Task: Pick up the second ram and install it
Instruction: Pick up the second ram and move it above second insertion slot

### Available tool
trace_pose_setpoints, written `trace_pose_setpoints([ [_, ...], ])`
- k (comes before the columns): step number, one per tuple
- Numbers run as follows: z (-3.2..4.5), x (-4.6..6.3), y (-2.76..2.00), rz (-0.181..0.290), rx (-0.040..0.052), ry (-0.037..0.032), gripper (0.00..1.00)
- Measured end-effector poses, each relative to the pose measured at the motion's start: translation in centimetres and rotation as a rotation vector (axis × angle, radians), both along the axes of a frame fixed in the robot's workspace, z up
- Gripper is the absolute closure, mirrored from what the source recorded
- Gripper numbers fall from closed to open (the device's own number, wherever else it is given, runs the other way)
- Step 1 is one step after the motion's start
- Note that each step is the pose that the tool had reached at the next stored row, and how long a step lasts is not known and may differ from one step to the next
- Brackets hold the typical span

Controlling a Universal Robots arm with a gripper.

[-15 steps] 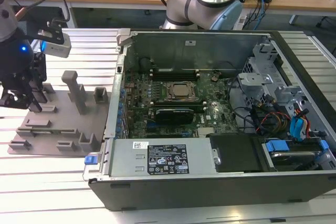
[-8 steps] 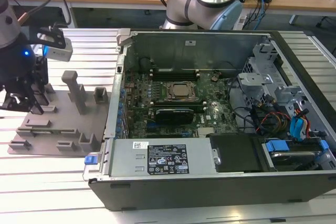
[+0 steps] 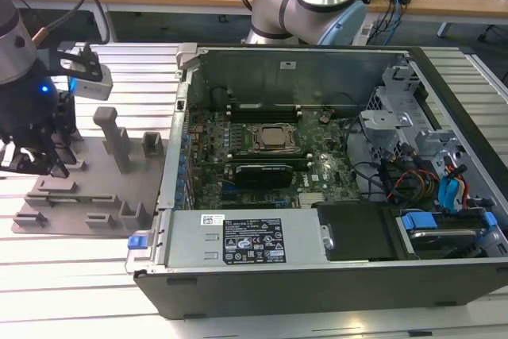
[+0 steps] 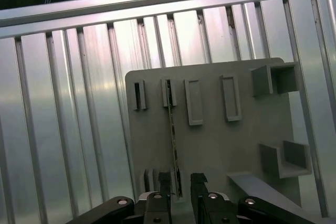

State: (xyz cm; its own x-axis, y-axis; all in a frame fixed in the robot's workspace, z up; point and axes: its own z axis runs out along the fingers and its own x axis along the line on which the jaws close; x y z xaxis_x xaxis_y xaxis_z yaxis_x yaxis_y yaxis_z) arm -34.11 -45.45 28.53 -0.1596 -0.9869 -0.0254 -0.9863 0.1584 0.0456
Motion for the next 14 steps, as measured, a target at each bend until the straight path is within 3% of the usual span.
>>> trace_pose_setpoints([
  [8, -0.78, 0.0, 0.00, 0.000, 0.0000, 0.0000, 0.70],
  [14, -1.86, 0.0, -0.06, 0.006, -0.0001, 0.0000, 0.70],
])
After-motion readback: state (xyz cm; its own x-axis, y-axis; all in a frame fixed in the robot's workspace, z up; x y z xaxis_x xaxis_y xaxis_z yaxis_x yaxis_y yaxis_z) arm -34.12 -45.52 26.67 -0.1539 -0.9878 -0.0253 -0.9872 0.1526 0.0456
